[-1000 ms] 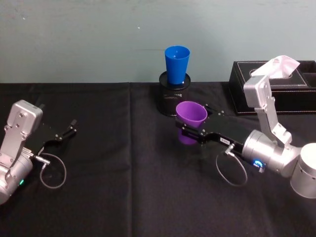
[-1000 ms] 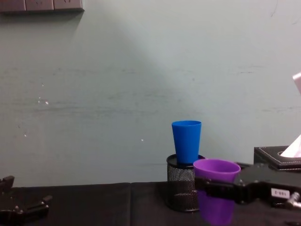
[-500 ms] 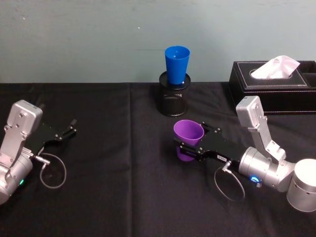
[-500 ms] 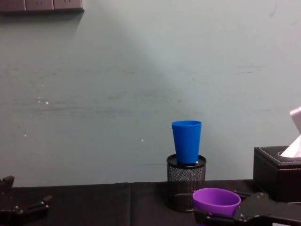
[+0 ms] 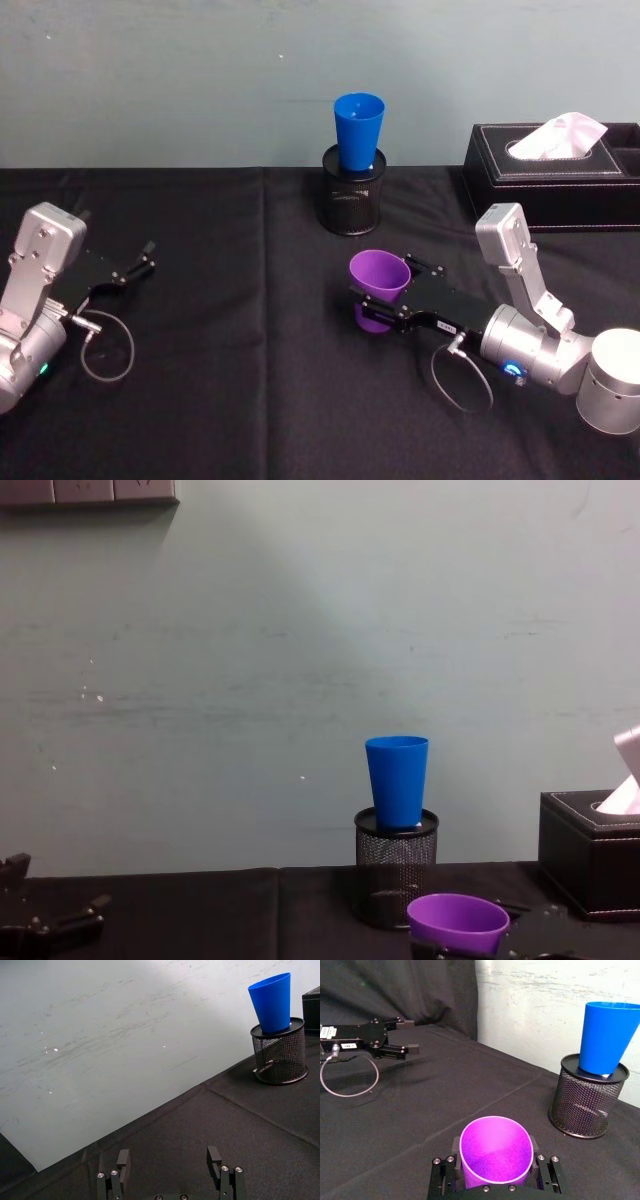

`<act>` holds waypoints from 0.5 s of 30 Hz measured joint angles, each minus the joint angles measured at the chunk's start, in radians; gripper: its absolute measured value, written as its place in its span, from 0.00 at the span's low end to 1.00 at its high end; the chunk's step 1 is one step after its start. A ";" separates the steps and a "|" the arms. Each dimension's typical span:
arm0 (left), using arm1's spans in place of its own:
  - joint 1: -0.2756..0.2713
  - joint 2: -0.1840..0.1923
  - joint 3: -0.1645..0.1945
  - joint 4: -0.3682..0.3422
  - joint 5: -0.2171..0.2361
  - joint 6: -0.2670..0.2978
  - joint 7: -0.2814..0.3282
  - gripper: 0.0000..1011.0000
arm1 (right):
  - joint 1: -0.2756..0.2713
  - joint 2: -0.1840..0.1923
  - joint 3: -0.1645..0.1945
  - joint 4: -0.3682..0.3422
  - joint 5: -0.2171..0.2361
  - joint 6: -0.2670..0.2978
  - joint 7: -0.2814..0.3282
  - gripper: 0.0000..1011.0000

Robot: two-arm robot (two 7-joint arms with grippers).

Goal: Pick up one cup with a gripper and tap it against the other cup.

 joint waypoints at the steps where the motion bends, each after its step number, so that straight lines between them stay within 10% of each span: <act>1: 0.000 0.000 0.000 0.000 0.000 0.000 0.000 0.99 | 0.002 -0.002 0.000 0.006 0.000 -0.002 0.002 0.73; 15: 0.000 0.000 0.000 0.000 0.000 0.000 0.000 0.99 | 0.008 -0.010 -0.003 0.030 -0.008 -0.016 0.012 0.73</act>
